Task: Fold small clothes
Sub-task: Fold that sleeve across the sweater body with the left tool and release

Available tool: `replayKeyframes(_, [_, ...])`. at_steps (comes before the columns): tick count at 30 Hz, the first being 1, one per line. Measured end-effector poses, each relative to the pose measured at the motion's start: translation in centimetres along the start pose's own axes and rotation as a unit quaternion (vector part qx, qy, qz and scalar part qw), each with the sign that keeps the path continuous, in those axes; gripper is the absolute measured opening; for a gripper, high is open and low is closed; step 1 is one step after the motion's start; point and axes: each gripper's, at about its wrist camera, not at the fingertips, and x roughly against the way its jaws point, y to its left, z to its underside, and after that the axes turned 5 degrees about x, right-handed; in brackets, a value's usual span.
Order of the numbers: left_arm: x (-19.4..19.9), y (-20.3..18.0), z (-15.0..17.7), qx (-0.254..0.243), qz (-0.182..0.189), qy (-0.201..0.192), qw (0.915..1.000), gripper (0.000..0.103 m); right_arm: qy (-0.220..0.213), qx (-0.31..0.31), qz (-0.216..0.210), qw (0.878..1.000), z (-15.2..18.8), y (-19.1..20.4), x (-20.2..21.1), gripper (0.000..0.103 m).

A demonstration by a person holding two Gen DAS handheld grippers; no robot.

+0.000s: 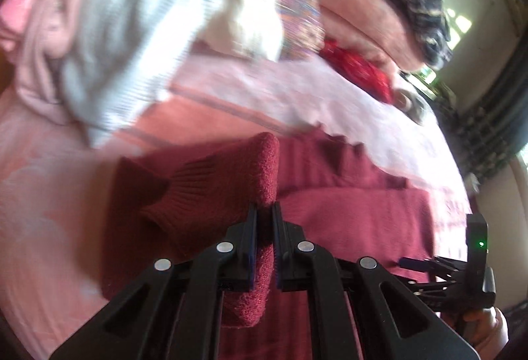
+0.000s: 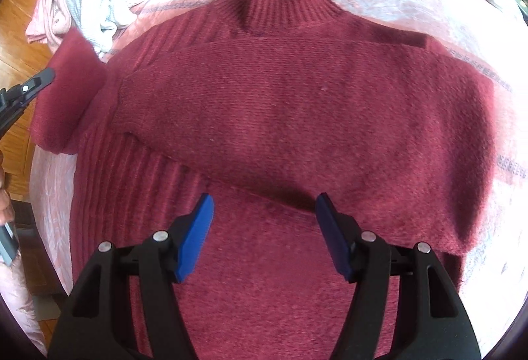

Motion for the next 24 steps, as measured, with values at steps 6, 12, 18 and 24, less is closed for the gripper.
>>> replayKeyframes(6, [-4.2, -4.9, 2.1, -0.019, 0.025, 0.038, 0.9988, 0.008, -0.002, -0.011, 0.006, 1.000, 0.9, -2.1, 0.5, 0.065])
replayKeyframes(12, [-8.2, -5.2, 4.0, -0.015, 0.017, 0.087, 0.9959, 0.008, -0.002, -0.019, 0.000, 1.000, 1.4, -3.0, 0.3, 0.065])
replayKeyframes(18, [-8.9, -3.0, 4.5, 0.030, 0.051, 0.124, 0.9905, 0.023, 0.003, -0.026, 0.002, 1.000, 1.1, -3.1, -0.2, 0.065])
replayKeyframes(24, [-2.7, -0.6, 3.4, 0.020, 0.047, 0.069, 0.9963, 0.055, -0.002, -0.029, -0.023, 0.999, -0.2, -1.5, 0.4, 0.065])
